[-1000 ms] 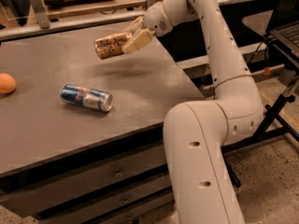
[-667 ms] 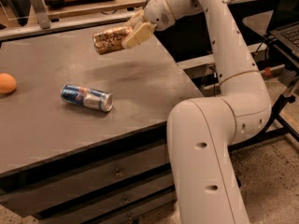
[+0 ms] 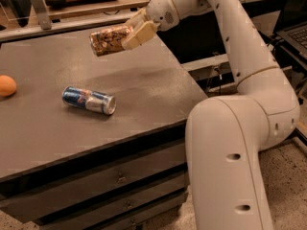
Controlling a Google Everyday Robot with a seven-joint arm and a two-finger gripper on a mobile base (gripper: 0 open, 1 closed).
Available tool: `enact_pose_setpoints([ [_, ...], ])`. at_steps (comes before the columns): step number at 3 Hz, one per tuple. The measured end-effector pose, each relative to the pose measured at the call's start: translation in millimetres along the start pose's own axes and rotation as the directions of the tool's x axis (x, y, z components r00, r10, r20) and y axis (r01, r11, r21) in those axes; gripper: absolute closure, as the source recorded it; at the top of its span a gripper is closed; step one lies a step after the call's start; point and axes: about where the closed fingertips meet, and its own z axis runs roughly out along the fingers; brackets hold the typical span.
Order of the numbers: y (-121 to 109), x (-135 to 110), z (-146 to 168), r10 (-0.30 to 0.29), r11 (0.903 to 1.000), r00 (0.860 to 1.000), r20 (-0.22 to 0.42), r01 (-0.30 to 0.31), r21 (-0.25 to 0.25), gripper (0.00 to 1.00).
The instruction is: Pick orange can
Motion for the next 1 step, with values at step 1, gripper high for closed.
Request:
enact_pose_setpoints([
  [1,2.1,5.3,10.9,0.018,0.9996,1.0,-0.001,-0.018,-0.02,1.0],
])
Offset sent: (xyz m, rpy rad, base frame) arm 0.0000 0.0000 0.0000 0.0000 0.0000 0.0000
